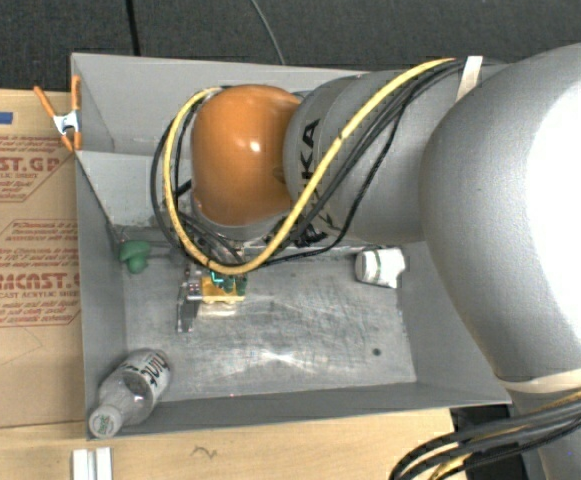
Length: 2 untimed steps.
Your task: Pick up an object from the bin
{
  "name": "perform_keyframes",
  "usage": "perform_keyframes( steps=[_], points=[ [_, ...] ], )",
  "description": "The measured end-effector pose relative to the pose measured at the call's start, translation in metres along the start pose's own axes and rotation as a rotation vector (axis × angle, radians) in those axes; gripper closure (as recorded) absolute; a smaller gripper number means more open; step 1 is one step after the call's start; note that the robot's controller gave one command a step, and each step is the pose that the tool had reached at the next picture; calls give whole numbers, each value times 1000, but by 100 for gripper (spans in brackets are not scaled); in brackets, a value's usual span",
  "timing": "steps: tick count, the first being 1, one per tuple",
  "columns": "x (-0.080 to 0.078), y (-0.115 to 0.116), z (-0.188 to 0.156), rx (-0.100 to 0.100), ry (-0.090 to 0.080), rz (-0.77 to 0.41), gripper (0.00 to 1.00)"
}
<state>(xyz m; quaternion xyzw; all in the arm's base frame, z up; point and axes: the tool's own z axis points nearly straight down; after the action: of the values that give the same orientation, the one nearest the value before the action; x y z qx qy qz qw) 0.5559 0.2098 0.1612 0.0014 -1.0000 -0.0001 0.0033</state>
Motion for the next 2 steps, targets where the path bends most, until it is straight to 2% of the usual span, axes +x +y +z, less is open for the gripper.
perform_keyframes(
  steps=[1, 2],
  points=[
    [-2, -1, -5, -1, -7, 2, 0],
    [14, 4, 23, -1, -14, -68, 0]
  ],
)
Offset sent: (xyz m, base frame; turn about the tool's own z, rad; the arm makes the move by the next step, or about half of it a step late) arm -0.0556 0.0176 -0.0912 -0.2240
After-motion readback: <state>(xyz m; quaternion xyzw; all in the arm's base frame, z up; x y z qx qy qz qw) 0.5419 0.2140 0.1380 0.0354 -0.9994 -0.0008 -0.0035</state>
